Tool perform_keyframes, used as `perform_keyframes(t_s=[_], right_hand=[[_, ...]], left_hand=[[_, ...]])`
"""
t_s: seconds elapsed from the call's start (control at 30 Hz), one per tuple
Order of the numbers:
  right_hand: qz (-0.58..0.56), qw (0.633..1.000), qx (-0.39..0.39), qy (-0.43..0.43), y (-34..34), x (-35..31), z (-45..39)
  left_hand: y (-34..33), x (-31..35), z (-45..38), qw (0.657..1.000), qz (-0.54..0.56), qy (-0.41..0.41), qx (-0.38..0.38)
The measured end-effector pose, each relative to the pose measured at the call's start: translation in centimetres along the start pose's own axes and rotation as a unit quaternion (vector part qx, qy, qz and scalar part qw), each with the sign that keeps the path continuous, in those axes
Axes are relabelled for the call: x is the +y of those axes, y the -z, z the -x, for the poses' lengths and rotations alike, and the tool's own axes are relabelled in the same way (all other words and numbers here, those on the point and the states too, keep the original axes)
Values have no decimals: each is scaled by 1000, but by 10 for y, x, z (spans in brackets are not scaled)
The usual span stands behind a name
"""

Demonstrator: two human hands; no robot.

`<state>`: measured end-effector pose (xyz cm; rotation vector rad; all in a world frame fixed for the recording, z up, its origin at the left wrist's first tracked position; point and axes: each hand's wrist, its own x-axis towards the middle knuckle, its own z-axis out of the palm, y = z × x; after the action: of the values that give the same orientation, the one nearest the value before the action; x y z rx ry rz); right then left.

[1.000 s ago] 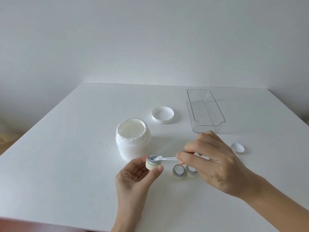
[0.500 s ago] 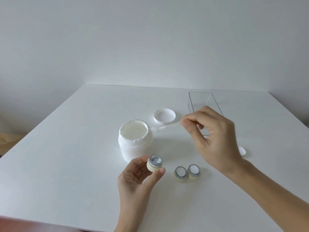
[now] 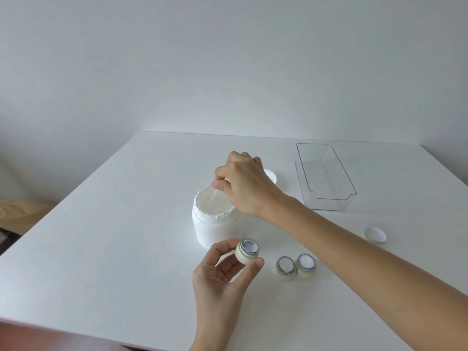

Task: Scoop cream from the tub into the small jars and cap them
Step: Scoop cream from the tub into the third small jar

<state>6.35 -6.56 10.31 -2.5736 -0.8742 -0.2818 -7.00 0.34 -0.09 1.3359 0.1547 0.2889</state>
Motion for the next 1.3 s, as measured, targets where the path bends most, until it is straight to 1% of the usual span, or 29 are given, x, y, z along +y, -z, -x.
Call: perform_keyframes(t_s=[0.17, 0.27, 0.37, 0.53, 0.63, 0.83, 0.93, 1.0, 1.13, 1.3], right_hand=[[-42, 997, -65, -23, 5, 5, 2], [-79, 992, -79, -58, 13, 11, 4], [-130, 982, -80, -115, 20, 21, 6], [-222, 951, -57, -208, 20, 37, 12], [-280, 925, -45, -253, 19, 45, 15], [-368, 883, -30, -291, 23, 53, 23], [-400, 867, -38, -296, 28, 56, 36], [-402, 863, -45, -304, 30, 58, 50], [-379, 867, -65, -317, 31, 57, 79], [-336, 884, -58, -320, 23, 50, 96]], left_hand=[[0, -1, -1, 1000, -3, -4, -2], [1, -1, -1, 1000, -4, -7, 0], [1, -2, -1, 1000, -4, -8, 3], [1, -3, -3, 1000, -2, -15, 15], [1, -2, -4, 1000, 0, -21, 20], [0, 0, -5, 999, 32, -11, 34], [1, 0, -5, 998, 50, -4, 42], [1, 0, -5, 997, 57, -1, 42], [1, 1, -4, 997, 72, 3, 36], [0, 2, -3, 997, 75, 3, 26]])
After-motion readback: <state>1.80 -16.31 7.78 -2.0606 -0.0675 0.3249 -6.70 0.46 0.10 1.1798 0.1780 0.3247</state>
